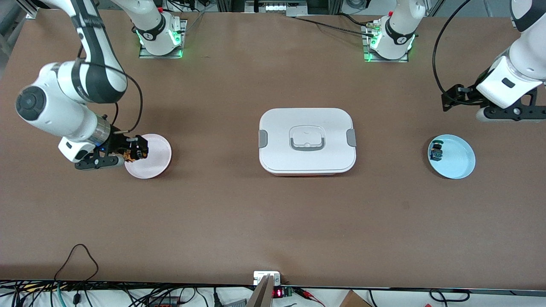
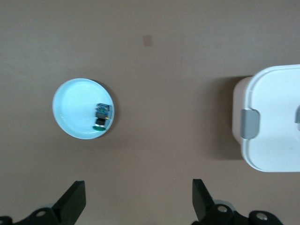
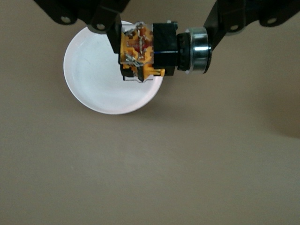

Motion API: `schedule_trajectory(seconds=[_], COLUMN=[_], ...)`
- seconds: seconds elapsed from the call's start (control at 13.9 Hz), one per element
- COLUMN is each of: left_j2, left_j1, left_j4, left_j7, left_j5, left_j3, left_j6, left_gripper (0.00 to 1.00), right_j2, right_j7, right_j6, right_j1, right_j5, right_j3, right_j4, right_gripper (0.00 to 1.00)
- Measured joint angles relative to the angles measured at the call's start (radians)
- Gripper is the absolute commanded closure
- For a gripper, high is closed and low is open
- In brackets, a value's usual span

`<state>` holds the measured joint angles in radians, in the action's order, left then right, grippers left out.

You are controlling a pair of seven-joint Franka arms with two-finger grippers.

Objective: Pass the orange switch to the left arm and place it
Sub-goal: 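Carry the switch above the box while the left gripper reaches toward it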

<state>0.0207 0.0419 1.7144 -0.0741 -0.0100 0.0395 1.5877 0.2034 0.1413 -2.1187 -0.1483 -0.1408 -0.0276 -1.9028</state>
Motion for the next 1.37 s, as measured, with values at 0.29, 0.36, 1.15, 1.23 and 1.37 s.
schedule_trajectory(seconds=[0.29,0.36,1.15,1.23,1.37], left_j2=[-0.021,-0.028,-0.126,-0.133,-0.136], left_j1=[-0.004,-0.005,-0.031,-0.030,-0.027], left_j4=[0.000,0.000,0.003,0.003,0.006], left_j7=[0.000,0.000,0.023,0.026,0.026], left_j5=[0.123,0.157,1.030,1.086,1.193], left_j3=[-0.001,-0.002,-0.004,0.007,0.056], left_j6=[-0.098,-0.106,-0.128,-0.107,-0.025], left_gripper=[0.00,0.00,0.00,0.00,0.00], right_j2=[-0.059,-0.074,-0.070,-0.061,-0.048], right_j7=[0.277,0.341,1.324,1.387,1.487], right_j6=[0.027,0.034,0.071,0.072,0.071], right_j1=[-0.009,-0.017,-0.128,-0.147,-0.191], right_j5=[-0.150,-0.213,-1.101,-1.174,-1.302], right_j3=[0.071,0.080,0.136,0.136,0.137], right_j4=[0.098,0.108,0.118,0.118,0.118], right_gripper=[1.00,1.00,1.00,1.00,1.00])
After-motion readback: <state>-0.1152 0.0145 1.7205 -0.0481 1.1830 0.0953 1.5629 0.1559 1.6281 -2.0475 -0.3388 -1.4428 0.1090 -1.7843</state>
